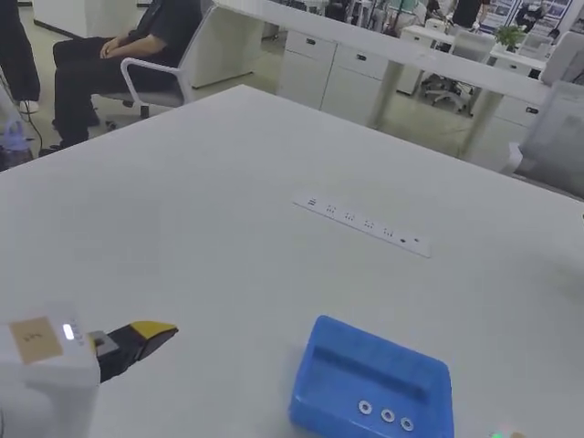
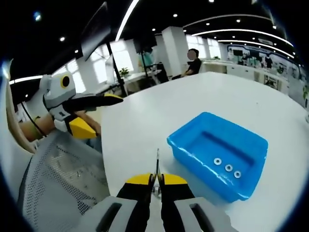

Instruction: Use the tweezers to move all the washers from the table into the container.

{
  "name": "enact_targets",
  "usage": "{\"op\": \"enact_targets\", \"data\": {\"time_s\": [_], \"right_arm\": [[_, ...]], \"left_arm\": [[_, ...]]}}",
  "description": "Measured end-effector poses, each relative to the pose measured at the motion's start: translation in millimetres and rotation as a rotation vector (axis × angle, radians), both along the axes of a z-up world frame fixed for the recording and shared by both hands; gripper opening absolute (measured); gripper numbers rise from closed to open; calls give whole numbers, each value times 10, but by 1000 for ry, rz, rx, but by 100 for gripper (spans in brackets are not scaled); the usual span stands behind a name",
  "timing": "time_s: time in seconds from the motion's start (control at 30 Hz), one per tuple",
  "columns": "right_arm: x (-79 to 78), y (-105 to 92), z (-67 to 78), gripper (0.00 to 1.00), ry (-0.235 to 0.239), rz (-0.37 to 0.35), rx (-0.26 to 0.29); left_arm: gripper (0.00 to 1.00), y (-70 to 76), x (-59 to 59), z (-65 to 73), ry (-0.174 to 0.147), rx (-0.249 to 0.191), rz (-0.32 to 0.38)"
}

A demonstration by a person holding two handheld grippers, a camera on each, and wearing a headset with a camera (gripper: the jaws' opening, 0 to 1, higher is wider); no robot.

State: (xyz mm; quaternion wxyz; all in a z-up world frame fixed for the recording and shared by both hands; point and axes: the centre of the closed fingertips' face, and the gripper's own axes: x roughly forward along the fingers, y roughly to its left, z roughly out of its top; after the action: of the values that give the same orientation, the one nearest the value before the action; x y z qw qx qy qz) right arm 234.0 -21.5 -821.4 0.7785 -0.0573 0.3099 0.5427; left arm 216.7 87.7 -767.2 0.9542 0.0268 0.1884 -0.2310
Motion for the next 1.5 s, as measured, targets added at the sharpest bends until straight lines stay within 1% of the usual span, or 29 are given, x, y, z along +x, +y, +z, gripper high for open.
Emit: {"op": "enact_targets", "data": {"time_s": [0.07, 0.17, 0.27, 0.43, 0.87, 1.03, 1.27, 1.5], "right_arm": [[30, -23, 47, 3, -1, -8, 4], [81, -43, 124, 3, -5, -27, 23], [110, -49, 177, 3, -2, -39, 35], [132, -54, 220, 3, 1, -48, 47], [249, -56, 376, 3, -22, -61, 65], [349, -32, 454, 3, -44, -60, 71], [520, 53, 566, 3, -81, -48, 78], [673, 138, 594, 3, -108, -28, 69]], "left_arm": [[81, -1, -4, -2, 0, 2, -1], [81, -1, -9, -4, 0, 5, -2], [81, 9, -7, 5, -3, 0, 5], [81, 11, -9, 4, -3, 1, 8], [80, 15, 2, 18, -6, -2, 15], [80, 14, 6, 21, -7, -4, 14], [80, 25, 12, 21, -7, -5, 17], [80, 32, 14, 18, -6, -7, 18]]}}
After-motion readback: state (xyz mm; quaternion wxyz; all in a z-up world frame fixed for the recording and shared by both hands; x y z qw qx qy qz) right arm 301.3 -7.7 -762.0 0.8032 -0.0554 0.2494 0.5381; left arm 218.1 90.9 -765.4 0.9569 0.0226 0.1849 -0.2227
